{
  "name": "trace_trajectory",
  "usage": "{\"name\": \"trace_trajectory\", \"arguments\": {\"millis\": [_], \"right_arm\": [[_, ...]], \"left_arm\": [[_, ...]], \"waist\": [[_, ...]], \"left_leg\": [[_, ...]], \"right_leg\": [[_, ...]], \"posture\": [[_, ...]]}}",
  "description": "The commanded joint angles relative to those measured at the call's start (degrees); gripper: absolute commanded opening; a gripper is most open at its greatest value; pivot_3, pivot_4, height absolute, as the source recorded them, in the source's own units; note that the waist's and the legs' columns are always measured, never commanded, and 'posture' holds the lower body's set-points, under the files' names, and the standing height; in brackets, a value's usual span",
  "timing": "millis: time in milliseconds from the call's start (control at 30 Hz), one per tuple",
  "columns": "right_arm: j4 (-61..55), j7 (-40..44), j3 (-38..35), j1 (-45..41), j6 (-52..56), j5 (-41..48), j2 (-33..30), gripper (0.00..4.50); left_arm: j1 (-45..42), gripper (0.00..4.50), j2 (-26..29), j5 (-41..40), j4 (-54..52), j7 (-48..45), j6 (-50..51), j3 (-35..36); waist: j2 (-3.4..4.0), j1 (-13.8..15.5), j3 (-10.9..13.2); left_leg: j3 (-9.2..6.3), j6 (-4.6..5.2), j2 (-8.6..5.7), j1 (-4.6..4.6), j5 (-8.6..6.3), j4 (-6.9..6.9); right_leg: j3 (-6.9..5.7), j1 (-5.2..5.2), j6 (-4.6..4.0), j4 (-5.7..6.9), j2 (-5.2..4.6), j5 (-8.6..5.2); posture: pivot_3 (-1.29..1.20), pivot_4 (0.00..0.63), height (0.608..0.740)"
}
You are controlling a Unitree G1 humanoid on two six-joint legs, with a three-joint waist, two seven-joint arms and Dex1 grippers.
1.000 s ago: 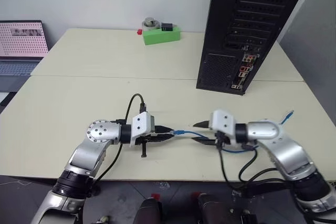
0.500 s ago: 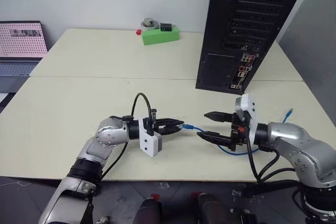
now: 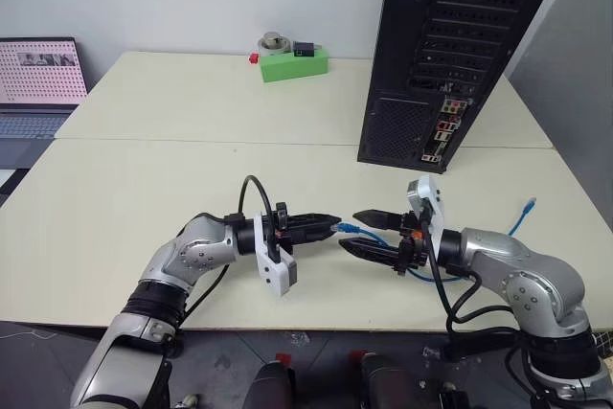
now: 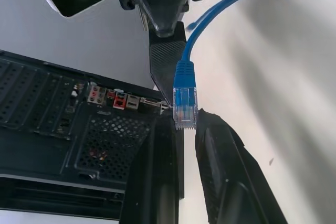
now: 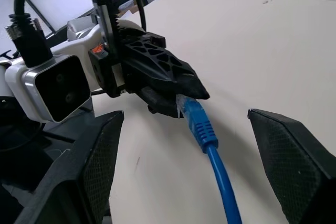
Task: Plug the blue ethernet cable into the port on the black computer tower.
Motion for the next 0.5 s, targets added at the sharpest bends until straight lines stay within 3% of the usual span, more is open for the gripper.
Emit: {"name": "trace_trajectory", "arguments": {"millis": [33, 500], "right_arm": [[0.0, 0.3, -0.3, -1.6, 0.1, 2.1, 0.4, 3.57], [1.0, 0.6, 0.1, -2.3, 0.6, 2.7, -0.1, 0.55]], "left_arm": [[-0.5, 0.24, 0.8, 1.2, -2.1, 3.0, -0.8, -0.2], [-0.7, 0.24, 1.7, 3.7, -2.8, 8.0, -0.5, -1.3]], "waist": [[0.00, 0.0, 0.0], [0.00, 0.0, 0.0]], "left_leg": [[0.00, 0.00, 0.00, 0.00, 0.00, 0.00], [-0.01, 0.00, 0.02, 0.00, 0.00, 0.00]], "right_leg": [[-0.01, 0.00, 0.00, 0.00, 0.00, 0.00], [-0.03, 0.00, 0.00, 0.00, 0.00, 0.00]], "posture": [[0.00, 0.150, 0.740], [0.00, 0.150, 0.740]]}}
